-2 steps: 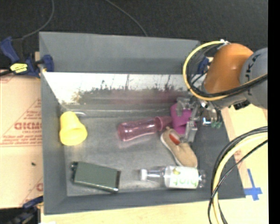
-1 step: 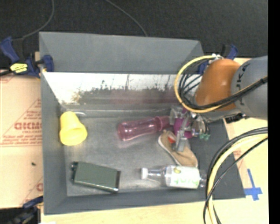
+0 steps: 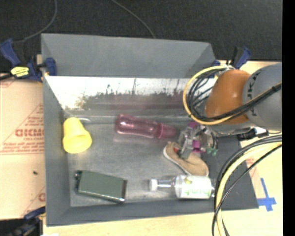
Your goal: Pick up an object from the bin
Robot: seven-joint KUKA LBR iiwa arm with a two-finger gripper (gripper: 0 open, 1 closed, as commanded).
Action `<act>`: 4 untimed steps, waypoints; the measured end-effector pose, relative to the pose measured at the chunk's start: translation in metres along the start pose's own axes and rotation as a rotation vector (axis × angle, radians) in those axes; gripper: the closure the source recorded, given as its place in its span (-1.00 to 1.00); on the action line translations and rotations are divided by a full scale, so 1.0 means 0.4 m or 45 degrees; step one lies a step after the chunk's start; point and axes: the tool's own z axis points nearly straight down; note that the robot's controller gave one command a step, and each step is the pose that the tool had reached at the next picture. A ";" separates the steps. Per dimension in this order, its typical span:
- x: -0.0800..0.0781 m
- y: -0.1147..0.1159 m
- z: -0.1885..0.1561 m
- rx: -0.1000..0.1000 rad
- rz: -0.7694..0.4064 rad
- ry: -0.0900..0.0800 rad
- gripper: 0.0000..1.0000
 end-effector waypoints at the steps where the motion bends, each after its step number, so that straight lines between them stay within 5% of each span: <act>1: 0.000 0.000 0.000 0.001 -0.002 0.000 1.00; 2: 0.006 0.010 -0.221 0.000 -0.020 0.002 1.00; 3: 0.000 0.002 -0.089 -0.006 -0.077 -0.016 1.00; 4: 0.072 0.001 -0.029 -0.005 -0.078 -0.019 1.00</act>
Offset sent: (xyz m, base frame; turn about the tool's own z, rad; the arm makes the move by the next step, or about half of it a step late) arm -0.0035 0.0051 0.1005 -0.0096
